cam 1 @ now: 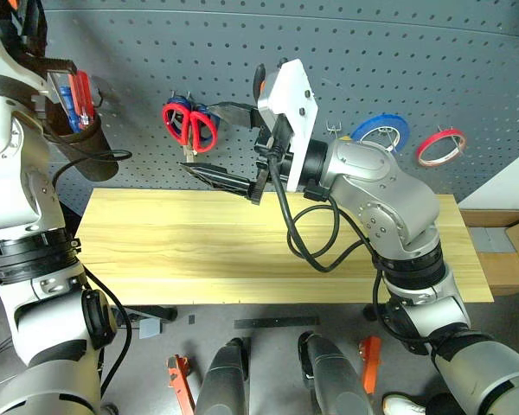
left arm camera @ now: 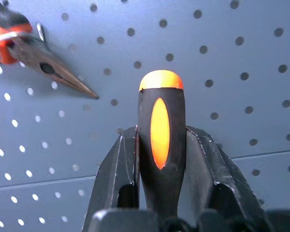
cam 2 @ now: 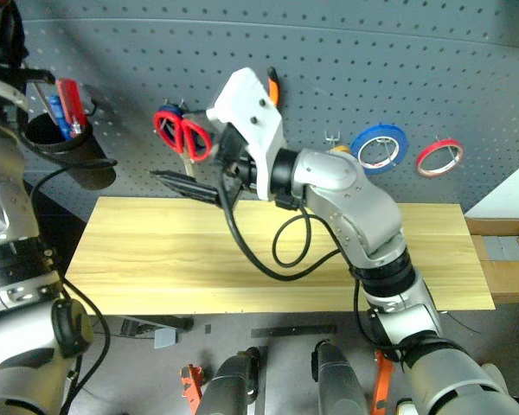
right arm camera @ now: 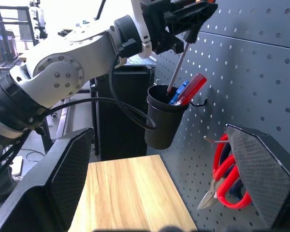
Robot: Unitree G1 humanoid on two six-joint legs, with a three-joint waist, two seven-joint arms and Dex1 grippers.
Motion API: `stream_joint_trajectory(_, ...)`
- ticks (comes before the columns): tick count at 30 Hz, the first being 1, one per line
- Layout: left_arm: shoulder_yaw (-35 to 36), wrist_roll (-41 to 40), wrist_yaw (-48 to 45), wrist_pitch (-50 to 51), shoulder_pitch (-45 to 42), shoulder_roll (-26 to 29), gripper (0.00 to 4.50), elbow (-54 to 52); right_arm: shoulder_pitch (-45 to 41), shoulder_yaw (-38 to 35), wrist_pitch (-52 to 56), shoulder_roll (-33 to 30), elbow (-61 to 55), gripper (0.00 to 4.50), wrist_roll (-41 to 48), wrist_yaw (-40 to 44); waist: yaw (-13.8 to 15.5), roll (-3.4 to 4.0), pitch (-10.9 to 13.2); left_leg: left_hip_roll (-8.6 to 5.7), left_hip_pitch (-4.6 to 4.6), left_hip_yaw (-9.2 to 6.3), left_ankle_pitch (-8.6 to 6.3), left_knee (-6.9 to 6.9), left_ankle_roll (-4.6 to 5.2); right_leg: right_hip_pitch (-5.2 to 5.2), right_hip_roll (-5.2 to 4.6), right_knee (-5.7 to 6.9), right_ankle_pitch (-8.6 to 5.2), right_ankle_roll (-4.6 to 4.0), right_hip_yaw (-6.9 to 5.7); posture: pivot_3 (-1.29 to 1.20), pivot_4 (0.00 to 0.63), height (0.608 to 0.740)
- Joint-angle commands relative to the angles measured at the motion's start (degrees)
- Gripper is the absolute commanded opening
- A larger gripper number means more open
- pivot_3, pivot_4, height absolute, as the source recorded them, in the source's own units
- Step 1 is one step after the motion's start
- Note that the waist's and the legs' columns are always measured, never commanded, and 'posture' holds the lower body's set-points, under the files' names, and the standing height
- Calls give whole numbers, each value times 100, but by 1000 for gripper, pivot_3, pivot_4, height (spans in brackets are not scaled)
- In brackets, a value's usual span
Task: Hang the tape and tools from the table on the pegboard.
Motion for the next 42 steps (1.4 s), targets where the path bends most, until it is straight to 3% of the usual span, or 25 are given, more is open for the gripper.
stream_joint_trajectory(1,209,212,187,-300,249,188,944,119,-95,-8,-141,34,-189,4500,3,17,-16,2,-8,0,0,1,0,1,0,-1,0,2,0,0,0,-31,197,740)
stream_joint_trajectory(3,280,278,346,-376,403,202,944,209,-96,-4,-152,33,-182,4500,0,23,-22,-4,-16,1,2,4,0,1,0,-3,-1,8,0,0,2,-30,196,740)
stream_joint_trajectory(4,315,265,400,-384,460,185,1689,213,-91,-2,-162,28,-181,4500,-2,31,-22,-13,-22,2,2,4,0,2,0,-5,-1,10,0,0,1,-27,189,740)
stream_joint_trajectory(11,212,-46,430,-116,544,-107,4065,-75,-112,1,-220,26,-162,4500,-4,61,6,-56,-77,-1,0,5,1,4,-1,-10,-9,14,0,-1,-1,-29,179,740)
stream_joint_trajectory(17,-243,-654,-18,657,352,-415,4065,-1238,15,-191,-67,-137,-376,4500,226,139,53,-85,-97,-1,0,2,1,7,-1,-7,-9,16,1,-1,-4,-23,180,740)
stream_joint_trajectory(23,-780,-1768,-705,2229,426,-458,4065,-2497,543,-710,463,-1000,-923,4500,988,637,107,-84,-103,-3,2,6,1,8,-1,0,-8,14,1,-1,-2,-13,182,740)
stream_joint_trajectory(27,-798,-2541,-538,3450,1154,-669,4065,-3209,938,-1046,886,-1507,-1227,4500,1491,755,67,-33,-142,3,11,8,1,7,0,2,-7,20,1,-1,3,-17,176,740)
stream_joint_trajectory(31,-859,-2717,-137,4112,2235,-967,4065,-3757,1653,-1053,1115,-1848,-1550,4500,1550,553,52,-14,-195,6,19,13,1,9,1,9,-5,23,1,-1,4,-20,162,740)
stream_joint_trajectory(36,-941,-2398,-60,3874,3168,-1167,4065,-3766,2588,-928,719,-1851,-1558,4500,876,-134,90,-11,-265,2,25,11,2,26,3,25,3,25,1,-1,4,-26,144,740)
stream_joint_trajectory(42,-1255,-1198,-140,2380,4071,-1359,4065,-2770,4054,-450,-1243,-1545,-618,4500,-744,-878,115,1,-535,-5,66,21,0,28,6,78,13,6,2,-5,13,-39,108,740)
